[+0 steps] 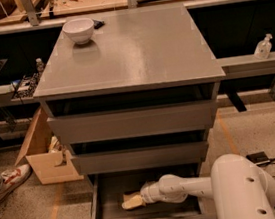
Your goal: Place sponge into bottom drawer
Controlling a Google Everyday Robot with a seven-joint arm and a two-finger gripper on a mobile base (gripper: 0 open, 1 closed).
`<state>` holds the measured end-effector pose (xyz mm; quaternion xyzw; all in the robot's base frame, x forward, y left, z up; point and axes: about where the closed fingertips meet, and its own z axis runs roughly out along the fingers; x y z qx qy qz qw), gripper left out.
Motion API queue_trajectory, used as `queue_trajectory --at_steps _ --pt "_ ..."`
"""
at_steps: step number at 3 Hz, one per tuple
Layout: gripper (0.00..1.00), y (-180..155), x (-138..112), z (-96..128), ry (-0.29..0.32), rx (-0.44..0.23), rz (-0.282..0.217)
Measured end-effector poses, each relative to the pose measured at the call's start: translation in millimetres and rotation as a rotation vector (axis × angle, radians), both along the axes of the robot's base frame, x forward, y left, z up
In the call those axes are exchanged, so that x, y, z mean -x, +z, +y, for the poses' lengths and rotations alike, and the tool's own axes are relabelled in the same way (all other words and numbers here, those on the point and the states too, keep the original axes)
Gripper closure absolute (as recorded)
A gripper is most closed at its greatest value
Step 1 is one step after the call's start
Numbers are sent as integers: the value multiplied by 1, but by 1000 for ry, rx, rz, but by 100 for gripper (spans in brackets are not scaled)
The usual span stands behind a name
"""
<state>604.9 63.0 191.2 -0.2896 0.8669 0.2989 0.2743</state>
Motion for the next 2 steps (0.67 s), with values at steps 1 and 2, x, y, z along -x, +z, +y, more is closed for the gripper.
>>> queue_trajectory --at_steps 1,2 --pt "0 -2 -6 -17 -37 -69 28" --pt "0 3 -12 -53 -117 -151 41"
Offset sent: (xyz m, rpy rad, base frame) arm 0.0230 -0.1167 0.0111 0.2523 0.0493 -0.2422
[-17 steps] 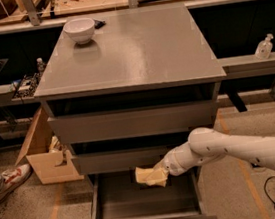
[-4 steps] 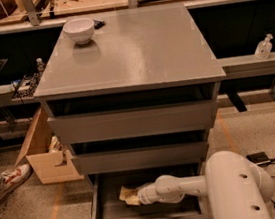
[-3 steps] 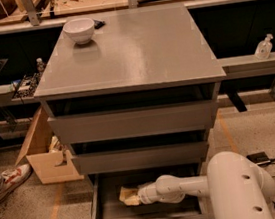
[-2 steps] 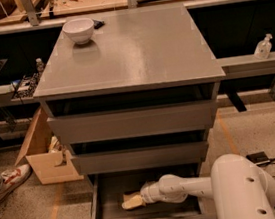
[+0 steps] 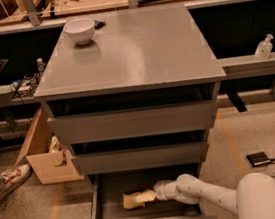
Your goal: Place sponge into bottom drawer
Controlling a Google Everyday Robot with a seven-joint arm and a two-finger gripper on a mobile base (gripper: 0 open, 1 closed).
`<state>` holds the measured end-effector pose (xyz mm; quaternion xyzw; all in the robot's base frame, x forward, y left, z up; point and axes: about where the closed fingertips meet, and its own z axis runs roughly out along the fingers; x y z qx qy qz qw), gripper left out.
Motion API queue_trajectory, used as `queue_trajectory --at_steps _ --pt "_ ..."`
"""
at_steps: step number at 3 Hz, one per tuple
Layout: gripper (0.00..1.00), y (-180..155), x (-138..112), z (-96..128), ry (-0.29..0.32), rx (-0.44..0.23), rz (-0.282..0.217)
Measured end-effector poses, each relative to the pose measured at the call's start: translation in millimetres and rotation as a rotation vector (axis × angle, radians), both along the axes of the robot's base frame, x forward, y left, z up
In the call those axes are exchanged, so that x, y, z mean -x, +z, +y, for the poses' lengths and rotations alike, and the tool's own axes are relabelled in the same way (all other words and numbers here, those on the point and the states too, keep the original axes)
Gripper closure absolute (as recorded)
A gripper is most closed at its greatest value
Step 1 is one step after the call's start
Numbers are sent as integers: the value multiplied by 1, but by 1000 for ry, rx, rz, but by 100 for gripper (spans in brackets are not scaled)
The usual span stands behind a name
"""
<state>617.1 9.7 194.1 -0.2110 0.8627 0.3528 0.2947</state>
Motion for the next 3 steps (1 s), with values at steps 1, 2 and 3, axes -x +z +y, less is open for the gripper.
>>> queue_trajectory --at_steps 1,2,3 --pt "0 18 -4 -47 -97 -28 -28" --pt "0 41 8 -93 -186 -10 -66" --pt "0 64 26 -138 -264 31 -86"
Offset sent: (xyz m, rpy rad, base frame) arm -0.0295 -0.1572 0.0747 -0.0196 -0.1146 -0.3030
